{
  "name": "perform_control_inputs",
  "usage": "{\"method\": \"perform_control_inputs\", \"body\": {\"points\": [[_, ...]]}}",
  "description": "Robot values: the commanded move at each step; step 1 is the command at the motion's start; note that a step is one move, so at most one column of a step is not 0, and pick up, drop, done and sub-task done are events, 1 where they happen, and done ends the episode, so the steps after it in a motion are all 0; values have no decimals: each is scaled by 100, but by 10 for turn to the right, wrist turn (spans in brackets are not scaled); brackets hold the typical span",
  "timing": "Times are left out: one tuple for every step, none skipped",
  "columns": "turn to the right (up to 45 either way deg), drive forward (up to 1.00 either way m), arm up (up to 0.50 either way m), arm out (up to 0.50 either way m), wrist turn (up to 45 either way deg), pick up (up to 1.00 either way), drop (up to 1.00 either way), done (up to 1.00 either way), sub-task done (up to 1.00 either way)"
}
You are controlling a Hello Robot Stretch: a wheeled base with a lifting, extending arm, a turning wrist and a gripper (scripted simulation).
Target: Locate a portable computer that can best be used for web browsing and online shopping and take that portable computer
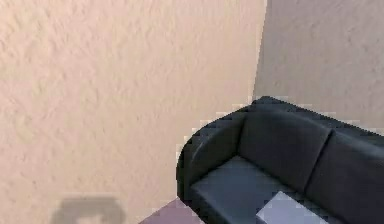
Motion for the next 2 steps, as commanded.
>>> {"method": "perform_control_inputs", "body": {"points": [[-450,0,0,0,0,0,0,0,0],[0,0,42,0,0,0,0,0,0]]}}
